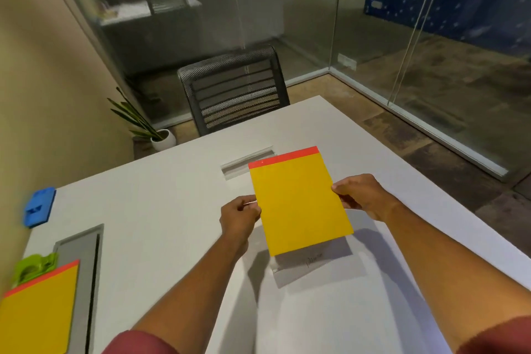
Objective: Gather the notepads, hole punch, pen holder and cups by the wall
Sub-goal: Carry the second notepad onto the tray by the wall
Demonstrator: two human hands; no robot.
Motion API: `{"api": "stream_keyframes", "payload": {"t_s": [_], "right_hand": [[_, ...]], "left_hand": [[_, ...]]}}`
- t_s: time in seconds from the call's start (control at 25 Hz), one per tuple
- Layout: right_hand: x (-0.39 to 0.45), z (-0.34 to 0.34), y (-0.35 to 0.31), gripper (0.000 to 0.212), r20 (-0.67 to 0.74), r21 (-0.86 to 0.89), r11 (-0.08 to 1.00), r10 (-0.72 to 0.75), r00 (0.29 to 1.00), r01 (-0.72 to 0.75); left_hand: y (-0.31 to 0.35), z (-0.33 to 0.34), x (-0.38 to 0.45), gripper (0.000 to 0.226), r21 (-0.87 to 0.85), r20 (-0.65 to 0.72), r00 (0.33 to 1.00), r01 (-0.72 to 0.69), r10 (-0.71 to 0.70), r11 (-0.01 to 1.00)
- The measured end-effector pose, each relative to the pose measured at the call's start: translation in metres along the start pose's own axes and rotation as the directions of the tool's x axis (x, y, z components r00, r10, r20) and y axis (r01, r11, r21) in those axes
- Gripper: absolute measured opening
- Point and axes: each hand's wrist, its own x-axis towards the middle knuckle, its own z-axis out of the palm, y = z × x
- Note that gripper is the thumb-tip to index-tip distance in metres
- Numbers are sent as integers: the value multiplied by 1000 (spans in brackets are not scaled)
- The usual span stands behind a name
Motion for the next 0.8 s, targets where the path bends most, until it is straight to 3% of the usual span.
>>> {"api": "stream_keyframes", "payload": {"t_s": [0.32, 0.8], "right_hand": [[-22, 119, 3, 14, 228, -132, 991, 48, 973, -18], [-72, 307, 39, 5, 342, -213, 977, 63, 938, 12]], "left_hand": [[-22, -126, -6, 27, 47, -160, 986, 42, -34, 998], [-70, -304, -35, 25, 238, -371, 929, 96, -1, 967]]}}
